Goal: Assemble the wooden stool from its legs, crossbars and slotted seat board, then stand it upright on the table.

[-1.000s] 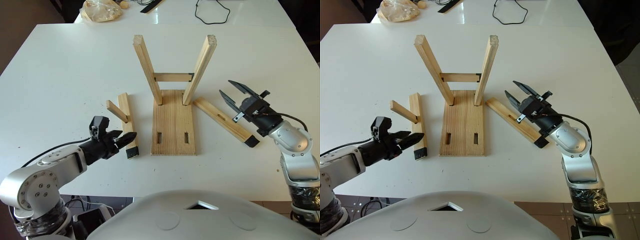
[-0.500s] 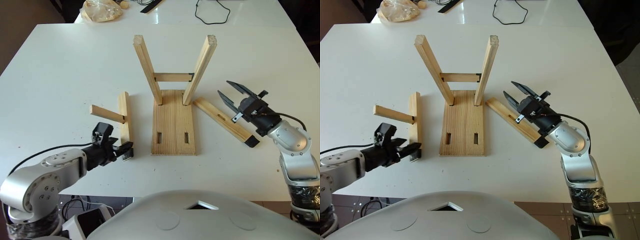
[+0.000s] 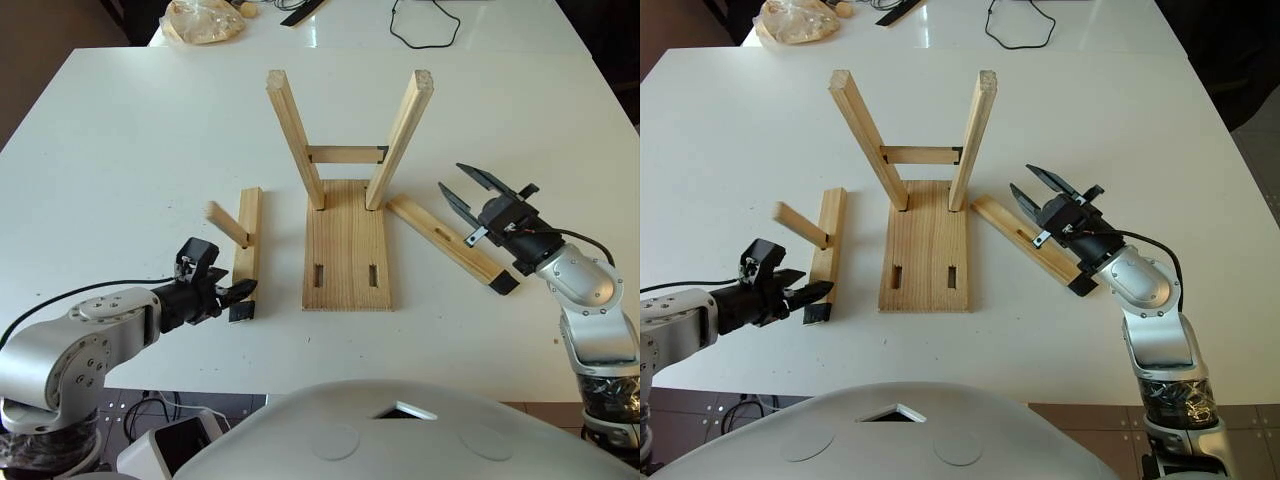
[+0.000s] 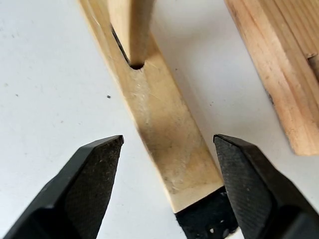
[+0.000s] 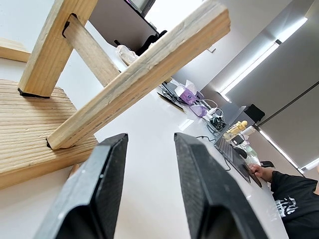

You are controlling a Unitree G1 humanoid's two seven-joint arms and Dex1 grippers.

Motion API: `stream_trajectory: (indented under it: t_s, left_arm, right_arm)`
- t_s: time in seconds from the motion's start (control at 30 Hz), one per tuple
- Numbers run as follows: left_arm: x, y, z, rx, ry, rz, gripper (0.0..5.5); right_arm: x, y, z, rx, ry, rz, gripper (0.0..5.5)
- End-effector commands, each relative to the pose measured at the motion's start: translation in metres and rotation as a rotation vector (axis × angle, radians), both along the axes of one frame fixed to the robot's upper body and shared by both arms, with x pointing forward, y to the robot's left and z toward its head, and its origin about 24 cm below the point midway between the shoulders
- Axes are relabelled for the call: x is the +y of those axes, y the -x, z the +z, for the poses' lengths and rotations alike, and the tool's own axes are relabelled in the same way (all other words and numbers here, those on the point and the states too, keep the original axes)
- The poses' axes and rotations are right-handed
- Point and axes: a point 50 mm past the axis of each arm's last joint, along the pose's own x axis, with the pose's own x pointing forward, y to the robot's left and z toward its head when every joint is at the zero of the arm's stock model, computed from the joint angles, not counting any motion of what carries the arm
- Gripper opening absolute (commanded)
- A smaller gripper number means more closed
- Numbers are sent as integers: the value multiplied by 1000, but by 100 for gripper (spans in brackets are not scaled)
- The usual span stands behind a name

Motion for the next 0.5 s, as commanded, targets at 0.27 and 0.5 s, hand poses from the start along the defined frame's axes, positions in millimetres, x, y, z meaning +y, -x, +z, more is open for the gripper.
stream_trajectory:
  t_s: [0.27, 0.5]
  left_arm:
    - [-16, 8, -5, -41, 65, 217, 430]
    - [-20, 11, -17, 6, 27, 258, 411]
  right_arm:
    - [2, -1, 0, 1, 18, 19, 168]
    - [4, -5, 1, 4, 27, 51, 168]
